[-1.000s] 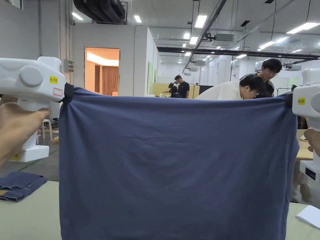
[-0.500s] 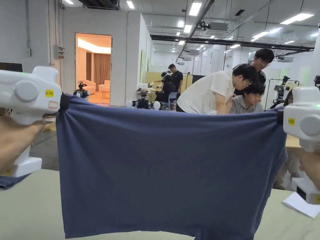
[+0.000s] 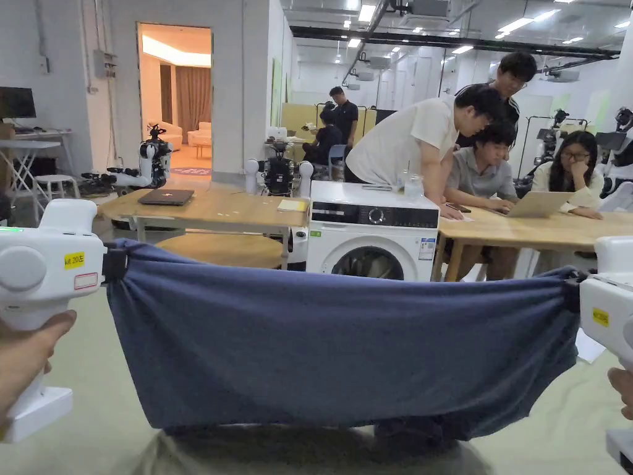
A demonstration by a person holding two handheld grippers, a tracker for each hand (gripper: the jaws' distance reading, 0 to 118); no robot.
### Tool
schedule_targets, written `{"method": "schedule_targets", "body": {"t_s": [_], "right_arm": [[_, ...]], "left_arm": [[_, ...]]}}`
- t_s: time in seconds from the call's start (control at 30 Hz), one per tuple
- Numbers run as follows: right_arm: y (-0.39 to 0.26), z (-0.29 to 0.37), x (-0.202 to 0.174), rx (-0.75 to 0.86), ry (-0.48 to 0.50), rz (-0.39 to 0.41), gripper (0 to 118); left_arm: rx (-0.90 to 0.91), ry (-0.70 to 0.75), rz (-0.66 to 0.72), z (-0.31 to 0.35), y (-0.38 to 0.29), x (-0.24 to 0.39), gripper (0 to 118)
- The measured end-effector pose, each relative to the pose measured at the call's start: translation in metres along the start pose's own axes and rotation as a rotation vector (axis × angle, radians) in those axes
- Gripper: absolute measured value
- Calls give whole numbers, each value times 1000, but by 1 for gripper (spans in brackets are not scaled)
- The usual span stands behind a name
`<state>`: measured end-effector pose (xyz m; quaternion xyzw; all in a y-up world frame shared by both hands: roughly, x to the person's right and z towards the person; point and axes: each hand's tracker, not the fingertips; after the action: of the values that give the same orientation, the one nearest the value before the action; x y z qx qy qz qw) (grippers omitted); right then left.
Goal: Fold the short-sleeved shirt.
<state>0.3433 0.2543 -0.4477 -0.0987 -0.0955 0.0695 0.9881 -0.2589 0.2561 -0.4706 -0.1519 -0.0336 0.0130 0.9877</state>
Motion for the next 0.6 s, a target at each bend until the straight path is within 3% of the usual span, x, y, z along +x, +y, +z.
{"method": "schedule_targets", "body": {"t_s": [0.37, 0.6], "right_arm": [[-93, 72, 5, -112, 8, 23, 0], [-173, 117, -9, -289, 73, -35, 0]], "left_arm": [[-62, -23, 19, 67, -98, 5, 0], [-197, -21, 92, 104, -201, 6, 0]]}}
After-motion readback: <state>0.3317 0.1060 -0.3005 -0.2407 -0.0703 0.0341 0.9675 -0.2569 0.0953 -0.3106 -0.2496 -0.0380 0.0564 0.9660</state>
